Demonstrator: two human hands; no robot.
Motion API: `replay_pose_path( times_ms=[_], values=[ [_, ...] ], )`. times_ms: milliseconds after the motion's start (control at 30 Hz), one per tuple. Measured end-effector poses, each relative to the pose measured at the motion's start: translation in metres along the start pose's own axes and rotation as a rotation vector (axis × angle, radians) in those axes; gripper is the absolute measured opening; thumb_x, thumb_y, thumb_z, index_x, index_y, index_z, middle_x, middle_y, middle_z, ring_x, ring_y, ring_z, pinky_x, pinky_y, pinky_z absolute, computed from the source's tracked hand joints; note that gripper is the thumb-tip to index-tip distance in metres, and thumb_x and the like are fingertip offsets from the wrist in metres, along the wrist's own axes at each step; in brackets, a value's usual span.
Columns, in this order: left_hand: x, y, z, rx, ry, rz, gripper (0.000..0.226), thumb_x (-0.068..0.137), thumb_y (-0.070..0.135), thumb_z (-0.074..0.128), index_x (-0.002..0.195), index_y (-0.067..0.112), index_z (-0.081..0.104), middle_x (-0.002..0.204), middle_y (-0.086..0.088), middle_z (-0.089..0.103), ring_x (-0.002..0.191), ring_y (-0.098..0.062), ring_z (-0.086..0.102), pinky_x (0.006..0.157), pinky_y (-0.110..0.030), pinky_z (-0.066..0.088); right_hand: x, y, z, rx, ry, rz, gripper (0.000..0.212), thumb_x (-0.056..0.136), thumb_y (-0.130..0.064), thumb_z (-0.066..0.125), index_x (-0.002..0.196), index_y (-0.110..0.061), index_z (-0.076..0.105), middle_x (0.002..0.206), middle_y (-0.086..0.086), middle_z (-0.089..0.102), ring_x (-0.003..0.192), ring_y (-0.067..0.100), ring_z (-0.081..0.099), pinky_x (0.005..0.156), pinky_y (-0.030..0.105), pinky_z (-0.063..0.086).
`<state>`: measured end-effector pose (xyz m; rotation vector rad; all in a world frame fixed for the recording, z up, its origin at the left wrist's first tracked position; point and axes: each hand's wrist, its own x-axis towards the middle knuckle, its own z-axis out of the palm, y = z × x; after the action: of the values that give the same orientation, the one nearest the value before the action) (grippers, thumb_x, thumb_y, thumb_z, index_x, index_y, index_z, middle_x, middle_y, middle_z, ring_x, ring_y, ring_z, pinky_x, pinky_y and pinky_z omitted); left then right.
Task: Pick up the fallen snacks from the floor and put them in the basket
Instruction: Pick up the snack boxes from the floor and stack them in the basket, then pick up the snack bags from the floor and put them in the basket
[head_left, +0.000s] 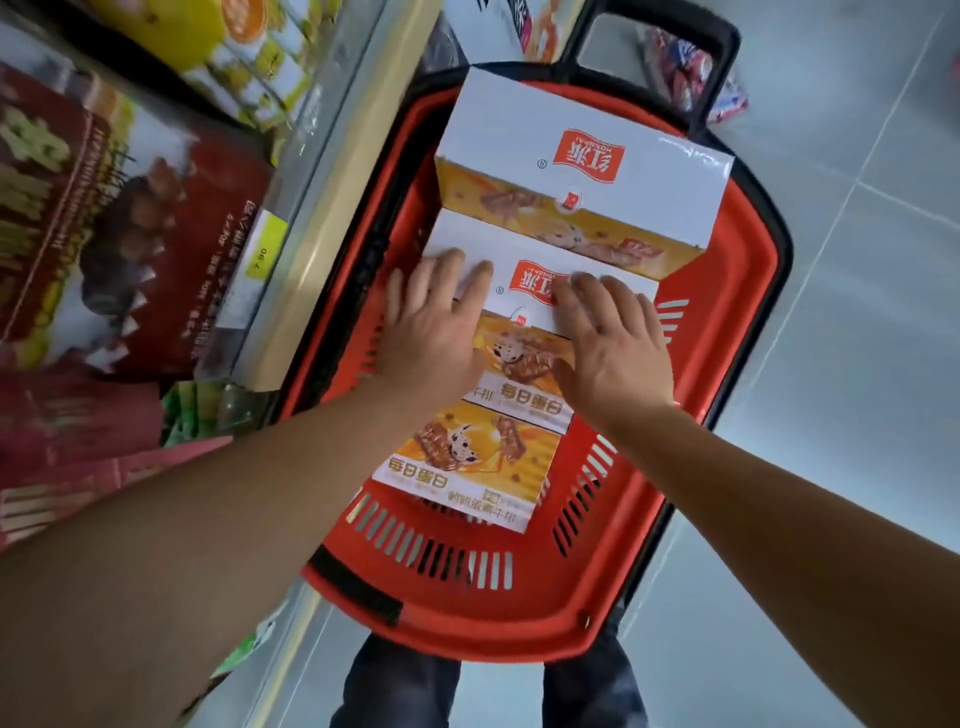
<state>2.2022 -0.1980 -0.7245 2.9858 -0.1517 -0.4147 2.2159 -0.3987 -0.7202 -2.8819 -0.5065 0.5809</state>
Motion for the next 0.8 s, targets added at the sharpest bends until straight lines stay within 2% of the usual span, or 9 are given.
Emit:
replay_pose_path(
  times_ms=[67, 133, 233, 467, 633, 800],
  values=[
    [-0.004, 0.002, -0.007, -0.009, -0.110, -0.003, 0.093, 0.074, 0.032, 0.070, 0.152, 0.025, 0.020, 0.159, -0.011, 0.016, 0.147, -0.032, 0.012, 0.117, -0.058, 0.013, -0.008, -0.002, -0.006, -0.010, -0.142, 0.024, 0.089, 0.095, -0.044, 0.057, 0.160, -0.026, -0.002, 0.168, 0.000, -0.003, 0.154, 0.026, -0.007, 0.125, 0.047, 0.000],
    [-0.009, 0.003, -0.017, -0.048, -0.177, -0.008, 0.090, 0.077, 0.035, 0.067, 0.152, 0.027, 0.017, 0.161, -0.009, 0.009, 0.149, -0.031, 0.004, 0.119, -0.058, 0.009, -0.012, -0.005, -0.016, -0.007, -0.201, 0.029, 0.092, 0.094, -0.046, 0.058, 0.159, -0.029, -0.005, 0.168, -0.003, -0.008, 0.154, 0.026, -0.013, 0.125, 0.047, -0.003],
    [-0.012, 0.004, -0.034, -0.090, -0.247, 0.006, 0.084, 0.083, 0.038, 0.063, 0.153, 0.024, 0.018, 0.162, -0.008, 0.010, 0.150, -0.030, 0.001, 0.120, -0.056, 0.011, -0.010, -0.011, -0.032, 0.035, -0.244, 0.064, 0.091, 0.092, -0.047, 0.062, 0.159, -0.031, 0.003, 0.168, -0.004, -0.001, 0.154, 0.028, -0.009, 0.125, 0.048, -0.001],
    [-0.017, 0.012, -0.067, -0.224, -0.240, 0.039, 0.074, 0.092, 0.041, 0.057, 0.154, 0.015, 0.025, 0.160, -0.011, 0.025, 0.148, -0.027, 0.019, 0.121, -0.040, 0.018, -0.014, -0.023, -0.051, 0.080, -0.308, 0.124, 0.086, 0.091, -0.046, 0.063, 0.159, -0.031, 0.012, 0.168, 0.000, 0.008, 0.154, 0.029, 0.003, 0.124, 0.047, 0.009],
    [-0.031, 0.015, -0.091, -0.261, -0.243, 0.039, 0.073, 0.093, 0.045, 0.056, 0.152, 0.011, 0.031, 0.157, -0.013, 0.032, 0.146, -0.029, 0.026, 0.119, -0.041, 0.024, -0.045, -0.030, -0.079, 0.095, -0.265, 0.186, 0.082, 0.091, -0.046, 0.062, 0.158, -0.028, 0.018, 0.166, 0.002, 0.017, 0.153, 0.030, 0.010, 0.124, 0.047, 0.015],
    [-0.056, 0.036, -0.149, -0.307, -0.229, 0.044, 0.072, 0.091, 0.044, 0.059, 0.151, 0.012, 0.034, 0.155, -0.009, 0.037, 0.143, -0.028, 0.032, 0.116, -0.043, 0.032, -0.108, -0.037, -0.138, 0.129, -0.168, 0.309, 0.077, 0.089, -0.041, 0.063, 0.155, -0.025, 0.027, 0.162, 0.003, 0.027, 0.151, 0.029, 0.017, 0.123, 0.045, 0.020]
  ],
)
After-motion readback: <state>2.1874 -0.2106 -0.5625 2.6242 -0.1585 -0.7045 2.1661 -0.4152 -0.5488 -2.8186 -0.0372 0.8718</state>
